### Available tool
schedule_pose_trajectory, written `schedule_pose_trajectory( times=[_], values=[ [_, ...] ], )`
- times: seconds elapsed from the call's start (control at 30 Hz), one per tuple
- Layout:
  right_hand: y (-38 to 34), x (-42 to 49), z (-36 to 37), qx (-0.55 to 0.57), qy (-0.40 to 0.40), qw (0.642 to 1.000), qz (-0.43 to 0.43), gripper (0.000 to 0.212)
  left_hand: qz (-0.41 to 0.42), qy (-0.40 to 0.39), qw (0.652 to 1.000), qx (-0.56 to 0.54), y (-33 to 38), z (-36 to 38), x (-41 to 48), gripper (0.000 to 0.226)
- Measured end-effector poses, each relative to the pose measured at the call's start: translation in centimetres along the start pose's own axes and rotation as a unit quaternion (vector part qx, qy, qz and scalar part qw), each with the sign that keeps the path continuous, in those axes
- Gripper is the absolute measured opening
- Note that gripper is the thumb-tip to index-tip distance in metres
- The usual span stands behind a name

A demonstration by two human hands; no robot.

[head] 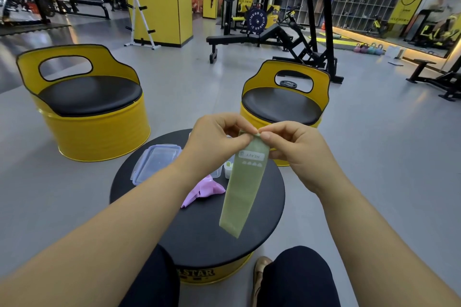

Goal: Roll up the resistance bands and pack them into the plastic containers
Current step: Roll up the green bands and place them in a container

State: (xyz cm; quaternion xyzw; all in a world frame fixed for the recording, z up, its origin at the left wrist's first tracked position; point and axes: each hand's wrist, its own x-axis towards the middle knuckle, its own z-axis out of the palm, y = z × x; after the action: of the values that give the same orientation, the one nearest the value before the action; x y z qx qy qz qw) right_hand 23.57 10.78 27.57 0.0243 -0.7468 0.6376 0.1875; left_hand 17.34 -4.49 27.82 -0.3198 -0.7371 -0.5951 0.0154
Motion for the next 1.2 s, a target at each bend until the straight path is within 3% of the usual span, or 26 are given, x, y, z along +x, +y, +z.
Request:
schedule_pose_trajectory(
  times=[0.37,0.53,0.97,1.2],
  values=[
    [0.61,0.4,0.04,-0.028,0.0,1.0,0.001,0.01,-0.078,-0.07,0.993,-0.06,-0.17,-0.67,0.29,0.005],
    [0.72,0.47,0.01,-0.053,0.003,0.998,-0.022,0.012,-0.128,-0.089,0.986,-0.059,-0.45,-0.67,0.7,0.013],
    [0.26,0.98,-0.27,-0.067,-0.009,0.998,0.005,0.009,-0.065,-0.025,0.997,-0.042,-0.34,-0.33,0.99,0.009],
    [0.35,0.82,0.07,-0.071,0.014,0.997,-0.026,0.013,-0.027,-0.008,0.999,-0.02,-0.15,-0.01,0.63,0.014]
  ],
)
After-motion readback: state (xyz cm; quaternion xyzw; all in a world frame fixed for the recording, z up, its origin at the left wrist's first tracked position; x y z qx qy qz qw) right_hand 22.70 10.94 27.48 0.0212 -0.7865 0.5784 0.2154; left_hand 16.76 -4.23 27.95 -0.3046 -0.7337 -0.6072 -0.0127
